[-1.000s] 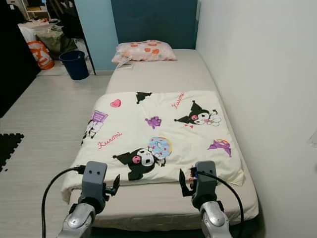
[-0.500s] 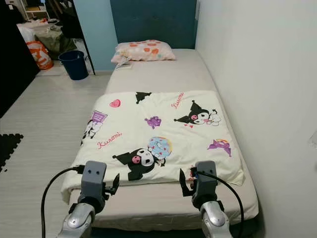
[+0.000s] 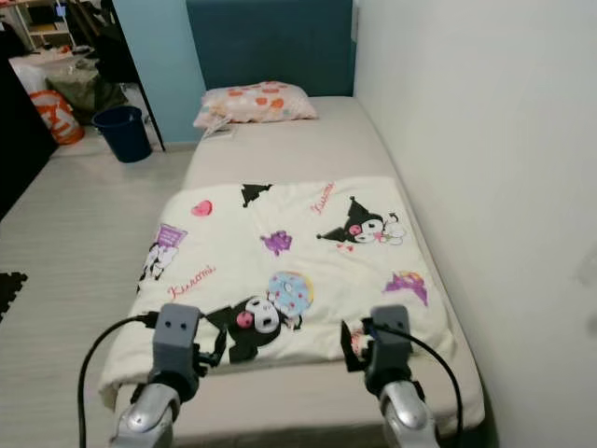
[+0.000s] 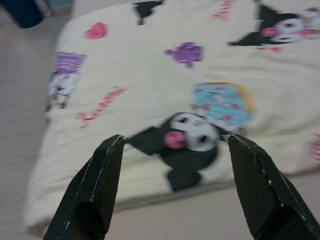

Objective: Clean up the room

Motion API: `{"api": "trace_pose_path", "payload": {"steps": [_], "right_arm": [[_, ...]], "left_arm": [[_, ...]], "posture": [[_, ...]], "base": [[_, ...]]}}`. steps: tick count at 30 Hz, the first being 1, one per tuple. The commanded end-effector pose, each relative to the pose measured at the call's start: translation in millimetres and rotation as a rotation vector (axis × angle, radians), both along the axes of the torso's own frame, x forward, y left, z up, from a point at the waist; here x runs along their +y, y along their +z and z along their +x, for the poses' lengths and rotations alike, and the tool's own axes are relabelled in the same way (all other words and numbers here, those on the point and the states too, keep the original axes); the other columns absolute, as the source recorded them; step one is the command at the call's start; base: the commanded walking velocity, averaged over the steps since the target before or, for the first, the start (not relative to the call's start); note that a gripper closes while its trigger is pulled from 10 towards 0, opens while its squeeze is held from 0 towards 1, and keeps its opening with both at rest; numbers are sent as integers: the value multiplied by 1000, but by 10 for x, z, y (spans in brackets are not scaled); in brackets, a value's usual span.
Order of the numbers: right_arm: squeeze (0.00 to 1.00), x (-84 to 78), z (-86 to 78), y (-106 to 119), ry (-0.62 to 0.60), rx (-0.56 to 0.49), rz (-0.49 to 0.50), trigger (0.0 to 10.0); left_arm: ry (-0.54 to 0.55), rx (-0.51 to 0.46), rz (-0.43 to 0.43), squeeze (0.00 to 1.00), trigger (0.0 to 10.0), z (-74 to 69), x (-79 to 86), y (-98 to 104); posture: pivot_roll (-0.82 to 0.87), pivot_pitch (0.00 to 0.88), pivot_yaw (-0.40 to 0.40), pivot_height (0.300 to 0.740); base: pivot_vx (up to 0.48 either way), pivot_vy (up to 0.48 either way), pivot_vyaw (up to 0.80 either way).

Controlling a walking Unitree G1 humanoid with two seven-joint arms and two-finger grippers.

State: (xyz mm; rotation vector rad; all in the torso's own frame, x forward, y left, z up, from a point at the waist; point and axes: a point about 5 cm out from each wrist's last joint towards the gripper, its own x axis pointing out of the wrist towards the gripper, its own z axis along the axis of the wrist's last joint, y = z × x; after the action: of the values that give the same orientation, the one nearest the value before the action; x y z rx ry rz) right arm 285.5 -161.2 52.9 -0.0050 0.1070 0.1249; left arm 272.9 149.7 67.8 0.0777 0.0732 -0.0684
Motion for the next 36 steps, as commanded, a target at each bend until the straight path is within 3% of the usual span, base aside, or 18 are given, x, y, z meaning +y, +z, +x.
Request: {"api": "trace_pose_path", "payload": {"steps": [1, 36], "right_arm": [[0, 86, -23, -30, 21, 10, 19, 10000], [0, 118, -36, -60, 35, 26, 33, 10000]], "left_arm": [[13, 6, -3, 0, 10000, -32, 42, -32], [89, -2, 11, 0, 10000, -70, 119, -37]], "posture": [[-73, 125, 17, 740], [-60, 134, 15, 740]], "base": [[0, 0, 0], [0, 0, 0]]}}
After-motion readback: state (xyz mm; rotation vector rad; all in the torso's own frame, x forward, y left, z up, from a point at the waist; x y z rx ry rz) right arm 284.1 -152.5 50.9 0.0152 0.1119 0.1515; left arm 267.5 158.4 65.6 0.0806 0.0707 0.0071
